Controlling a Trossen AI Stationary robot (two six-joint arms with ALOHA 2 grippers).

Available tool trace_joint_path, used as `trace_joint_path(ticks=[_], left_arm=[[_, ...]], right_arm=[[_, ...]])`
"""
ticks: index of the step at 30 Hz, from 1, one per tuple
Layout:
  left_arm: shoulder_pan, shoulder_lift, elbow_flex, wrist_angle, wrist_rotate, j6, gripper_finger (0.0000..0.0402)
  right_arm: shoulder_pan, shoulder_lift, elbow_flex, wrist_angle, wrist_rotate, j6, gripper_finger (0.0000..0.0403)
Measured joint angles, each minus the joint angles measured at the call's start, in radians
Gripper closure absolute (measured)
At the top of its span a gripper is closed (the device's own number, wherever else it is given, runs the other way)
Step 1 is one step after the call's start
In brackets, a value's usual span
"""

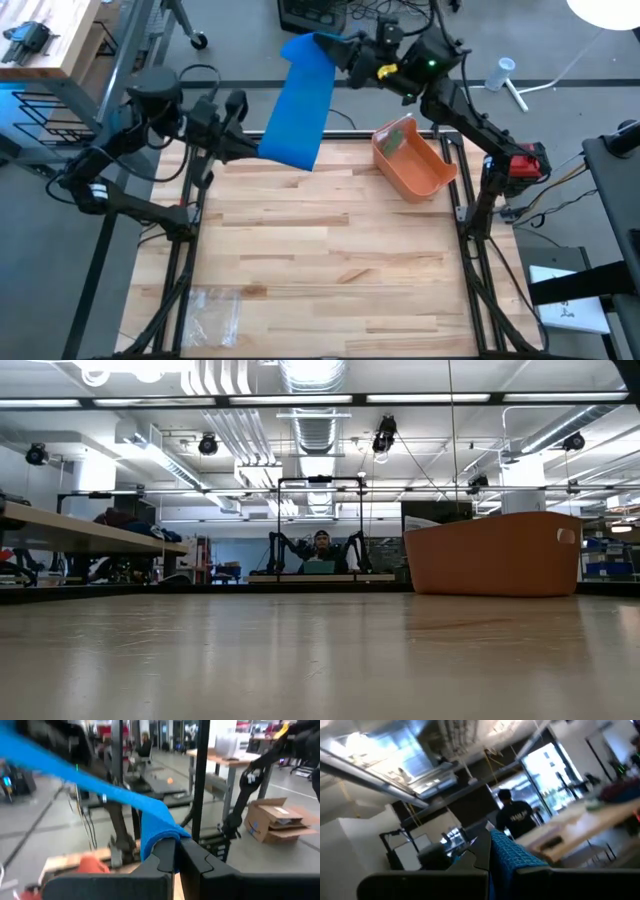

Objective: Roll bandage
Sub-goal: Roll the blue bandage

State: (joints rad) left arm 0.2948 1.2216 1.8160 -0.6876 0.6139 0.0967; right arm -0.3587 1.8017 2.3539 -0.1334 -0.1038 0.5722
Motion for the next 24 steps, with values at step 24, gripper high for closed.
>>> trace_joint_path(ticks=[24], left_arm=[[0.001,-0.049,0.112,-0.008,-0.058,0.203,0.0401]], right_arm=[[0.069,0.124,-0.001,-0.026,0.029,0.672,0.0403]])
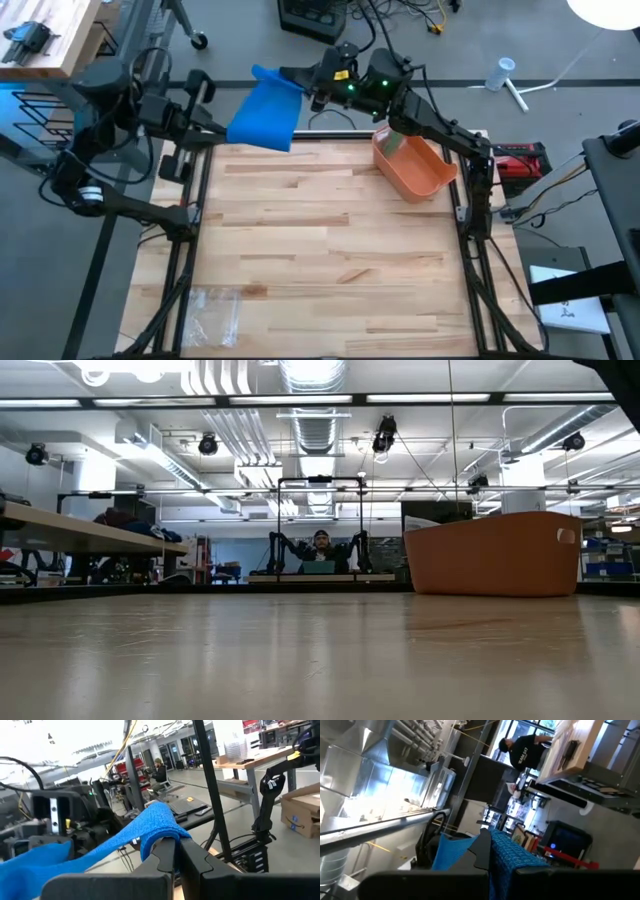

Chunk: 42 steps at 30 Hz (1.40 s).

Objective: Roll bandage
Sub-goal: Roll the blue bandage

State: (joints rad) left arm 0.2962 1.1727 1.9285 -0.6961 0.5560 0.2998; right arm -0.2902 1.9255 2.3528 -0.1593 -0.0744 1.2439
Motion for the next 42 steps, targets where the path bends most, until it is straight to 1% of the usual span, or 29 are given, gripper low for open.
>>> trace_joint_path(ticks=[4,12,17,19,24,28,33,36,40,42], left_arm=[[0.0,-0.015,0.002,-0.021,-0.031,0.007,0.0401],[0.0,0.007,-0.006,-0.068,-0.015,0.007,0.0401],[-0.001,0.018,-0.006,-0.041,0.076,0.008,0.0401],[-0.001,0.024,-0.008,-0.026,0.1,0.006,0.0401],[-0.002,0.057,-0.011,-0.014,0.166,-0.067,0.0401],[-0.002,0.082,-0.012,-0.018,0.169,-0.076,0.0401],[-0.002,0.093,-0.012,-0.012,0.169,-0.078,0.0402],[-0.002,0.096,-0.012,-0.021,0.174,-0.11,0.0401],[-0.002,0.11,-0.019,-0.071,0.188,-0.117,0.0401],[-0.002,0.12,-0.023,-0.109,0.187,-0.118,0.0401]], right_arm=[[0.004,0.0,0.0,0.001,0.015,0.004,0.0403],[0.002,-0.004,0.0,-0.012,0.025,-0.01,0.0403],[0.002,-0.004,0.0,-0.129,0.024,-0.024,0.0403],[0.002,-0.004,0.0,-0.149,0.019,-0.025,0.0403],[0.002,-0.004,0.0,-0.145,-0.003,-0.028,0.0403],[0.002,-0.006,0.001,-0.11,-0.002,-0.051,0.0403],[-0.008,-0.03,0.002,-0.153,0.017,-0.066,0.0403],[-0.019,-0.033,0.002,-0.126,0.031,-0.073,0.0403],[-0.034,-0.06,0.002,-0.063,0.034,-0.09,0.0403],[-0.038,-0.081,0.003,-0.061,0.045,-0.108,0.0403]])
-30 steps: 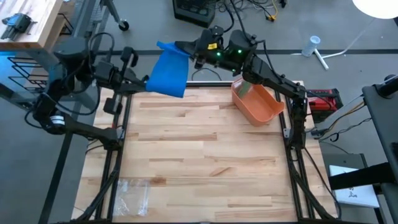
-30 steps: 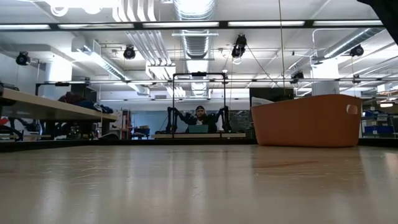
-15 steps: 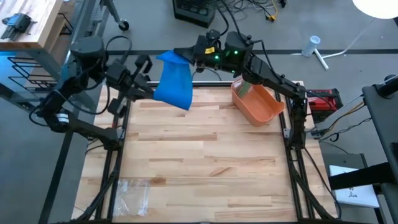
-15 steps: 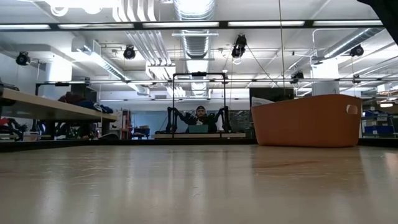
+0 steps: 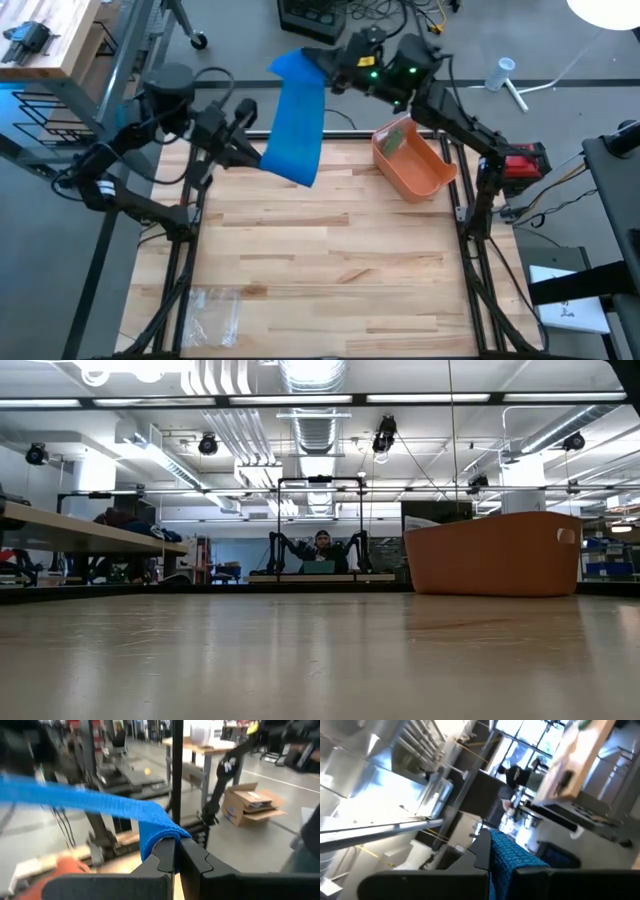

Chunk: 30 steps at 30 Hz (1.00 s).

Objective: Roll bandage
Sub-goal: Roll the blue bandage

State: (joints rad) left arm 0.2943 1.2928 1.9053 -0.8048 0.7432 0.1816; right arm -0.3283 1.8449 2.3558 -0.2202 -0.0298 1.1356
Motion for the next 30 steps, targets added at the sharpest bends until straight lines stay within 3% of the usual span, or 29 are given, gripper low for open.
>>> trace_joint_path(ticks=[12,21,30], left_arm=[[-0.013,0.059,-0.004,-0.044,0.029,-0.05,0.0401],[-0.016,0.074,-0.004,-0.14,0.043,-0.007,0.0402],[-0.037,0.028,-0.004,-0.082,0.042,-0.009,0.0401]], right_arm=[[-0.002,-0.015,-0.001,-0.185,0.109,-0.092,0.0403],[-0.001,-0.061,-0.001,0.023,0.116,-0.127,0.0403],[-0.001,-0.135,-0.001,-0.172,0.288,-0.282,0.0403]])
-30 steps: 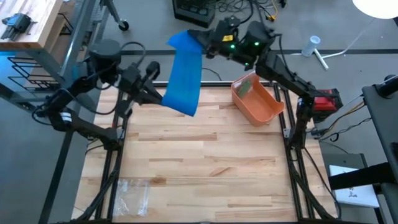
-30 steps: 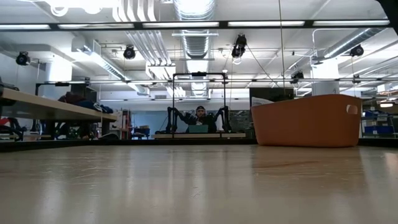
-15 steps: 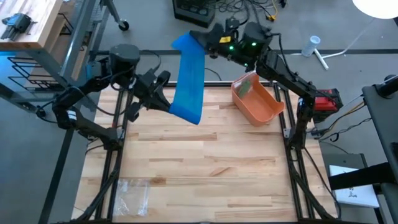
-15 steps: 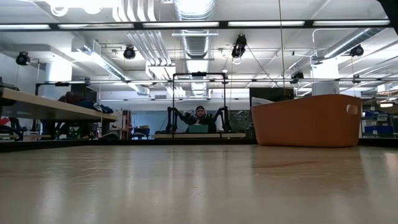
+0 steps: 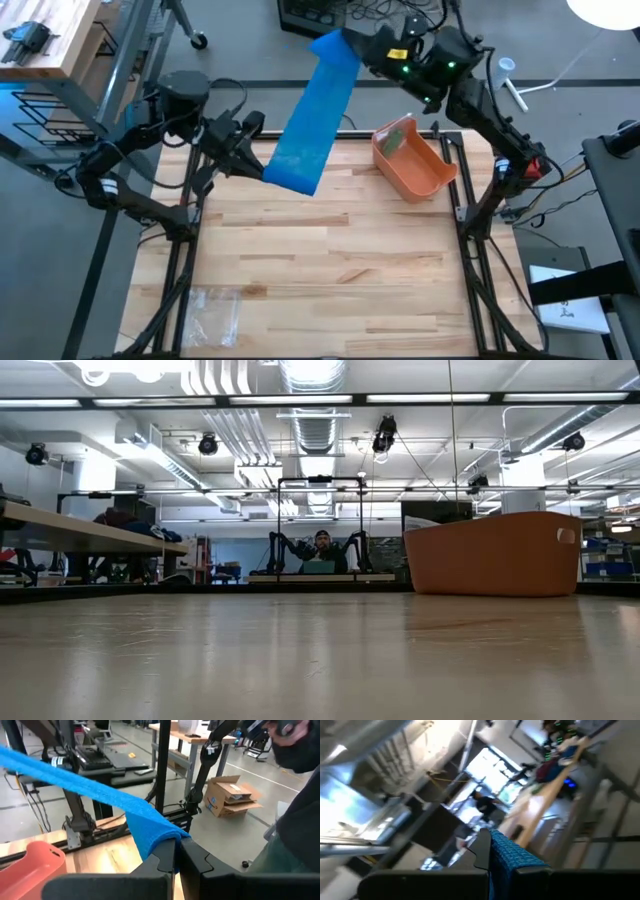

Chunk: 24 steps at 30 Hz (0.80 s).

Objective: Roll bandage
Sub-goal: Roll the blue bandage

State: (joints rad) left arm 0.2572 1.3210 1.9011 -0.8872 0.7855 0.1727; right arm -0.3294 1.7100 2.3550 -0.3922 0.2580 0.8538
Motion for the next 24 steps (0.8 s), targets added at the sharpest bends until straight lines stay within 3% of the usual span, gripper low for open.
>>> trace_joint_path(ticks=[7,14,21,24], left_arm=[[-0.012,0.001,0.0,0.029,0.148,-0.076,0.0401],[-0.036,0.009,0.0,0.05,0.116,-0.086,0.0401],[-0.056,0.001,0.0,0.205,0.115,-0.092,0.0401],[-0.056,-0.004,0.0,0.295,0.098,-0.111,0.0401]], right_arm=[[-0.003,0.031,0.0,-0.039,-0.008,0.036,0.0403],[-0.003,0.084,0.0,-0.039,-0.012,0.07,0.0403],[0.009,0.149,0.0,-0.044,-0.036,0.161,0.0403],[0.018,0.169,-0.002,-0.043,-0.099,0.205,0.0403]])
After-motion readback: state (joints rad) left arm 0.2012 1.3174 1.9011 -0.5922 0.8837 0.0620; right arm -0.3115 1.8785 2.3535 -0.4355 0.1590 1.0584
